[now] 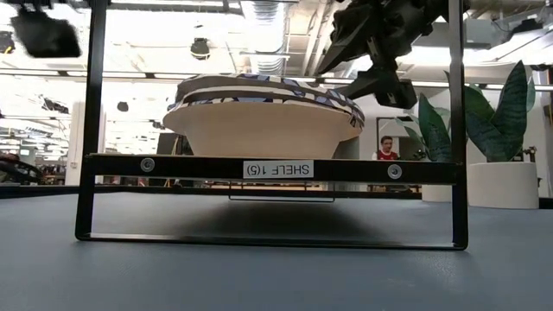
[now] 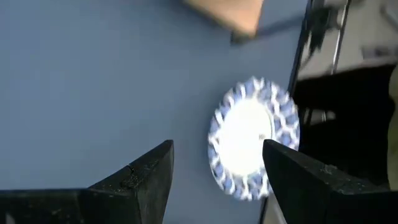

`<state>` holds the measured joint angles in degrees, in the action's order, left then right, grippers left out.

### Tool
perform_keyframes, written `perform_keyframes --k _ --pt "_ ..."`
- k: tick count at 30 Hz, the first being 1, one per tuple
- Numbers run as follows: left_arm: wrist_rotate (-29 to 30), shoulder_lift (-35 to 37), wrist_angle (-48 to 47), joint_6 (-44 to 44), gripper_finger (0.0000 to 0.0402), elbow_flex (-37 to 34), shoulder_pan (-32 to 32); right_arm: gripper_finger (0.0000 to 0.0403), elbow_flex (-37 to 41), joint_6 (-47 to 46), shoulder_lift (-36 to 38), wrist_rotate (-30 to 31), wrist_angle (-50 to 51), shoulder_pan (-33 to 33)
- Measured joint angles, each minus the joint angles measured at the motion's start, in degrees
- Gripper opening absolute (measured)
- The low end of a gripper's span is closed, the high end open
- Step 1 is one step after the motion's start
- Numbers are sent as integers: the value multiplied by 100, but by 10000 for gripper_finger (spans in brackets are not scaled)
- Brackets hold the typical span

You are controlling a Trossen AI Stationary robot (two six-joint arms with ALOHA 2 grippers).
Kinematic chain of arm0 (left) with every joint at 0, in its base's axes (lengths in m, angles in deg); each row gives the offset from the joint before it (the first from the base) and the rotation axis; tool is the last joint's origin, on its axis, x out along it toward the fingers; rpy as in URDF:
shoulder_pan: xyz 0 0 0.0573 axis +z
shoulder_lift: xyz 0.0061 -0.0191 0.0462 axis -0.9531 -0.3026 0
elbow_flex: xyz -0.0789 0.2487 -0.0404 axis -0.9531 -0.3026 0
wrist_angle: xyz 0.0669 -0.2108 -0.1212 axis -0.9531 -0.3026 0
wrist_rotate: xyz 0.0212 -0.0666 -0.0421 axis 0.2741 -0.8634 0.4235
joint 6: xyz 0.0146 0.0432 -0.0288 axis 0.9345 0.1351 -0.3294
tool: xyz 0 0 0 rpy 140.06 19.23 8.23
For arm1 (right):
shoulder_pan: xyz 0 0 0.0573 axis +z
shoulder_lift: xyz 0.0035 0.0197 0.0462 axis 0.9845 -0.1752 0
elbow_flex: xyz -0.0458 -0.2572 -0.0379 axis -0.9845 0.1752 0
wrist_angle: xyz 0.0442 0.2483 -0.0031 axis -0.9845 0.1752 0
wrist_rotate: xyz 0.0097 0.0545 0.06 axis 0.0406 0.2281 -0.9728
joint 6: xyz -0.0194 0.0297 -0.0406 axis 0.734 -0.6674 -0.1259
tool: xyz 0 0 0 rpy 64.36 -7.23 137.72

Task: Place and stack bowls onto a shelf
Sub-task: Stack the white patterned plate on top of the other white patterned plates on the shelf

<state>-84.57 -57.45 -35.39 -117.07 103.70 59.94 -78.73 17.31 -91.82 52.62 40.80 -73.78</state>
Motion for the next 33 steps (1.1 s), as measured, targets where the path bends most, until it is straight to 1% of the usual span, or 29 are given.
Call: perform_keyframes --k 3,5,7,11,18,22,27,33 --pt "19 4 120 -326 230 -359 -576 223 0 -8 0 5 -1 88" --pt "188 4 257 -522 230 -576 -926 223 0 -10 0 83 -2 155" --pt "403 3 466 -713 230 -797 -1209 223 0 -10 0 147 0 197" --pt "459 -1 1113 -1056 230 -1238 -1659 223 0 -18 0 155 4 219" --pt "476 -3 2112 -1862 230 -1953 -2120 223 0 -21 0 155 11 210" --pt "609 -12 3001 -2323 230 -2311 -2404 223 0 -21 0 155 11 210" --pt "945 -12 3276 -2685 230 -2552 -2681 223 0 -19 0 155 13 210" --pt "1131 -24 3357 -2769 230 -2750 -2925 223 0 -36 0 151 22 219"
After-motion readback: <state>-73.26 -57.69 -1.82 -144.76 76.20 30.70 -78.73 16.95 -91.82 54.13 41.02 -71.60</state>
